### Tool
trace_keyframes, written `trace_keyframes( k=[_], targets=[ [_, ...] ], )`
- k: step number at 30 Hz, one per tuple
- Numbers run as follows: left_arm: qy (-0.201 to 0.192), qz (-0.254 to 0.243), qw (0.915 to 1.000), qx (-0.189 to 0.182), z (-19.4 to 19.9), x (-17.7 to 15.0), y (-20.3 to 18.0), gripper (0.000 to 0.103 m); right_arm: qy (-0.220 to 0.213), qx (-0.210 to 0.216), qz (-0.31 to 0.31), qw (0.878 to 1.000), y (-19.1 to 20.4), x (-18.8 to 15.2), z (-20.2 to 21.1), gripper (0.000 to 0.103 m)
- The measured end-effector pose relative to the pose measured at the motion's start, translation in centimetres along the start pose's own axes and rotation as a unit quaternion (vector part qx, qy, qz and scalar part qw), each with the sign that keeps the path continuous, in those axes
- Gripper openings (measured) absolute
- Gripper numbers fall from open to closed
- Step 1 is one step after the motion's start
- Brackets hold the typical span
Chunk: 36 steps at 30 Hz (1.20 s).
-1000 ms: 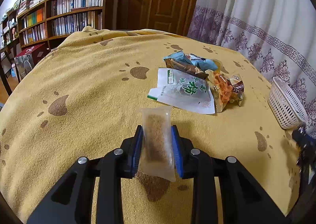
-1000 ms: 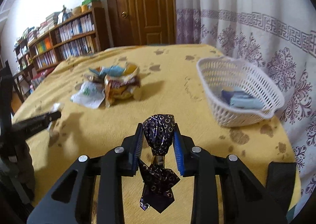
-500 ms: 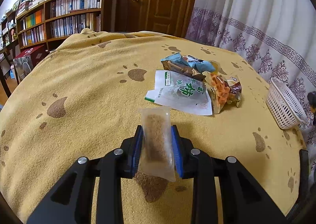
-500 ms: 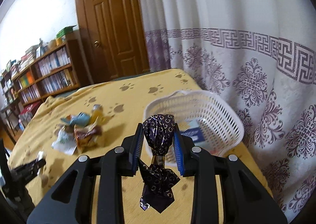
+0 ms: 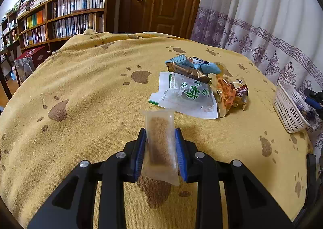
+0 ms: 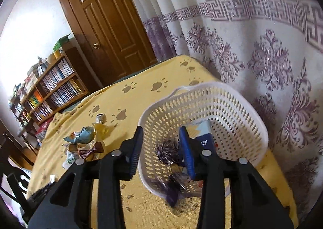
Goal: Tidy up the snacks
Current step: 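Drop the purple candy into the basket with the right tool while the left holds the bar, then carry the cracker-bar pack into the white basket and open the left tool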
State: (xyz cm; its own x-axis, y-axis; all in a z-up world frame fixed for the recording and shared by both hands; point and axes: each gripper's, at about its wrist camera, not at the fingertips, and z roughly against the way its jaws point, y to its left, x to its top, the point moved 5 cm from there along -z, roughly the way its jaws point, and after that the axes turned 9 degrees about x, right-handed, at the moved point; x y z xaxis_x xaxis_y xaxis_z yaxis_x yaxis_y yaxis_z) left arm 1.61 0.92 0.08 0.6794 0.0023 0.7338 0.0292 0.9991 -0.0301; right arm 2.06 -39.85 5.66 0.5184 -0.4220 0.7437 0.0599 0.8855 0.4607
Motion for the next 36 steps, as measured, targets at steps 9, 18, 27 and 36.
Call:
trace_keyframes(
  k=[9, 18, 27, 36],
  targets=[
    [0.003, -0.001, 1.0000, -0.005, 0.0, 0.3, -0.7, 0.029, -0.011, 0.010, -0.005, 1.000, -0.3, -0.6, 1.3, 0.040],
    [-0.003, -0.021, 0.9995, -0.022, 0.9, 1.0, -3.4, 0.029, -0.032, 0.004, -0.010, 0.999, -1.4, -1.6, 3.1, 0.040],
    [-0.008, -0.052, 0.9962, -0.069, 2.1, 2.6, -8.7, 0.029, -0.048, -0.005, -0.020, 0.999, -3.3, -2.3, 4.3, 0.040],
    [-0.008, -0.105, 0.9853, -0.134, 3.4, 3.9, -16.6, 0.029, -0.063, -0.009, -0.026, 0.998, -4.8, -2.6, 5.3, 0.040]
  ],
)
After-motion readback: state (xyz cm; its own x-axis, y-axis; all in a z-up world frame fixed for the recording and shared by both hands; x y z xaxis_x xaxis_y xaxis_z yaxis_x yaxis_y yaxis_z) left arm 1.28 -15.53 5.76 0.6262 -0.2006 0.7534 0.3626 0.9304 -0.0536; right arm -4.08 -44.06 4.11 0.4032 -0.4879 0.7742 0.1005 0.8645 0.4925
